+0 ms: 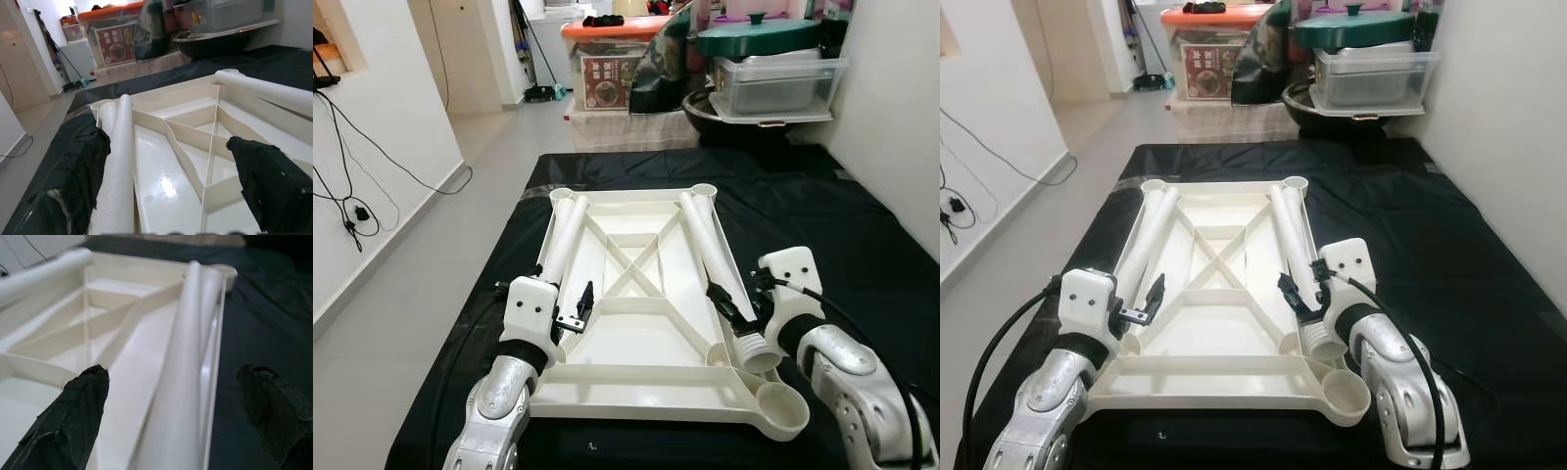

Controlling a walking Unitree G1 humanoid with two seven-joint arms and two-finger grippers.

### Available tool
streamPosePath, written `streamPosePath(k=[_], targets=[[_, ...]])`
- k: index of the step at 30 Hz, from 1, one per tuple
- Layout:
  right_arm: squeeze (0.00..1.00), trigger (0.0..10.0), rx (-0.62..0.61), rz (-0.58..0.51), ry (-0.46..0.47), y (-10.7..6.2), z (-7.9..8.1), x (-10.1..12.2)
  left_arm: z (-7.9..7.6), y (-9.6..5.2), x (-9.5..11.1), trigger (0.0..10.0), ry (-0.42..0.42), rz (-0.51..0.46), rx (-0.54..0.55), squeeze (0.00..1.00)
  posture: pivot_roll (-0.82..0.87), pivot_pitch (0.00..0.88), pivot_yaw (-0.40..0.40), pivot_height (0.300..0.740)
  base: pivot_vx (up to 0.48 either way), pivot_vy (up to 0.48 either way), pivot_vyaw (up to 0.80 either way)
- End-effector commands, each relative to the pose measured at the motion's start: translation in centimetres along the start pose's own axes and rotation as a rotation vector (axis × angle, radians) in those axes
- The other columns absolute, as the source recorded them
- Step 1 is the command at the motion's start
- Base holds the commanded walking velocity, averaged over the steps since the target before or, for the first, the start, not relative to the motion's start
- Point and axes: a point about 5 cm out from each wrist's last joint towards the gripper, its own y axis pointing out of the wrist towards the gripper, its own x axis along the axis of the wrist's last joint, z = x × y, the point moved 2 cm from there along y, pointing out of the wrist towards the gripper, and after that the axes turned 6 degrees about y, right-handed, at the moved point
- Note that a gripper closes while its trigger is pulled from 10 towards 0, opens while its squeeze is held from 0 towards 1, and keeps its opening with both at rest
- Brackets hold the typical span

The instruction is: Building children table

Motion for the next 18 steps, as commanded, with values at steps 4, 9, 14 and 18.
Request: streamPosePath(k=[4,9,14,18], targets=[[0.00,10.0,0.083,0.149,0.054,-0.5,0.5,-1.8,-0.2,0.0,-0.3,10.0,0.010,0.005,0.001,0.00,-0.15,0.000,0.006,0.740,0.000,0.000,0.00],[0.00,10.0,0.073,0.259,0.058,-1.3,0.1,-3.5,-0.2,0.0,-0.4,10.0,0.008,0.008,-0.004,0.00,-0.14,0.000,0.005,0.740,0.000,0.000,0.00],[0.00,10.0,0.076,0.323,0.075,-1.5,0.1,-4.7,-0.3,0.0,-0.5,10.0,0.009,0.011,-0.007,0.00,-0.15,0.000,0.009,0.740,0.000,0.000,0.00],[0.00,10.0,0.072,0.350,0.078,-1.6,0.0,-5.4,-0.3,0.0,-0.5,10.0,0.009,0.012,-0.008,0.00,-0.15,0.000,0.009,0.740,0.000,0.000,0.00]])
